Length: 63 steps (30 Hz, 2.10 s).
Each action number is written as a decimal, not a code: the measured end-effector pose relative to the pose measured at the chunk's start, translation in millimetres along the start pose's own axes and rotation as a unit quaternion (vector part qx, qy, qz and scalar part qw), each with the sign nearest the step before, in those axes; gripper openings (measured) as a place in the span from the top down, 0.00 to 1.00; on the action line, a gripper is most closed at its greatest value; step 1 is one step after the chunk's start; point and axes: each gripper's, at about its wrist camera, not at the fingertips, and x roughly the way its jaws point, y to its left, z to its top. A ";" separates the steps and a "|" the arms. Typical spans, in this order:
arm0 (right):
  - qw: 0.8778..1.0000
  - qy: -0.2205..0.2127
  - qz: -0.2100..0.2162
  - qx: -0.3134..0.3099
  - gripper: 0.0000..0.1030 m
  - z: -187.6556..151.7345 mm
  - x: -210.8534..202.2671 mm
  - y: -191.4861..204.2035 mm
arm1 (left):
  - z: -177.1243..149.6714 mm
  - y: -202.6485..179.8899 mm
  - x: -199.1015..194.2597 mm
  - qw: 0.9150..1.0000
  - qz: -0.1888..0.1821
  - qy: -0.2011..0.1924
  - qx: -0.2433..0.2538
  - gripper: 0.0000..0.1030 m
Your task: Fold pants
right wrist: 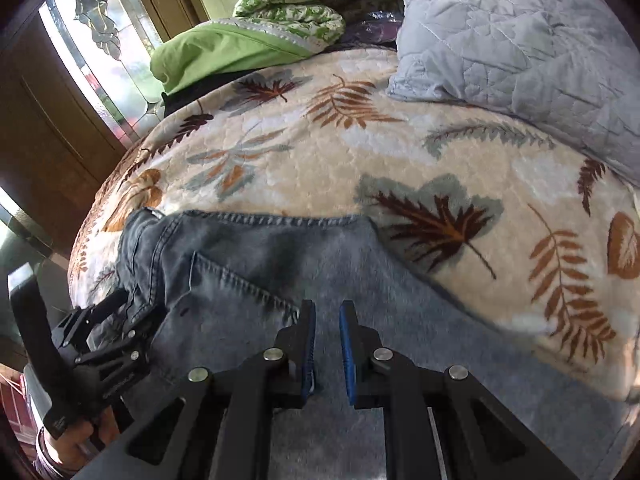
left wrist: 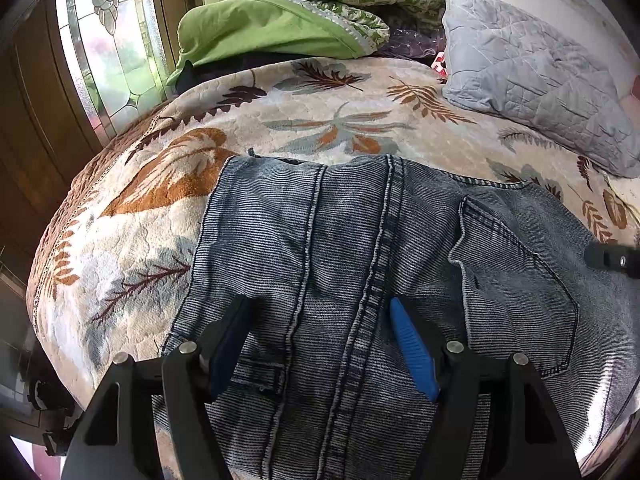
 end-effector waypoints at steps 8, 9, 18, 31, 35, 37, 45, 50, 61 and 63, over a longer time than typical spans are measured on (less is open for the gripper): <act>0.998 -0.004 0.000 0.070 0.75 -45.4 -8.3 -16.7 | 0.5 -1.0 -31.6 0.997 0.028 -0.061 0.022 0.29; 0.997 -0.018 0.009 0.074 0.70 -52.5 -19.6 -16.1 | 1.1 0.4 -40.3 0.996 0.033 -0.077 0.025 0.28; 0.962 -0.047 0.036 0.268 0.37 -144.3 -79.9 -129.0 | -6.9 -6.8 -23.3 0.996 0.060 -0.009 0.063 0.20; 0.791 -0.179 0.105 0.576 0.37 -325.6 -144.7 -267.9 | -5.3 -131.2 -69.0 0.989 -0.087 -0.049 0.107 0.20; 0.766 -0.212 0.122 0.595 0.37 -330.7 -142.2 -287.4 | -17.8 -171.2 -59.9 0.985 -0.123 -0.019 0.122 0.20; 0.763 -0.214 0.125 0.597 0.37 -326.9 -139.2 -292.1 | -23.6 -185.3 -51.5 0.983 -0.133 -0.002 0.124 0.20; 0.808 -0.224 0.068 0.541 0.80 -312.4 -160.9 -286.9 | -47.8 -213.2 -24.9 0.979 -0.085 0.027 0.185 0.20; 0.861 -0.237 -0.041 0.448 0.82 -289.5 -187.3 -255.2 | -43.3 -213.1 -25.5 0.978 -0.081 0.044 0.185 0.20; 0.820 -0.218 0.065 0.525 0.42 -328.7 -159.6 -293.5 | -67.2 -267.8 -31.4 0.959 -0.070 0.072 0.265 0.18; 0.822 -0.211 0.056 0.525 0.44 -331.5 -156.1 -294.5 | -68.1 -266.4 -37.3 0.963 -0.057 0.041 0.261 0.12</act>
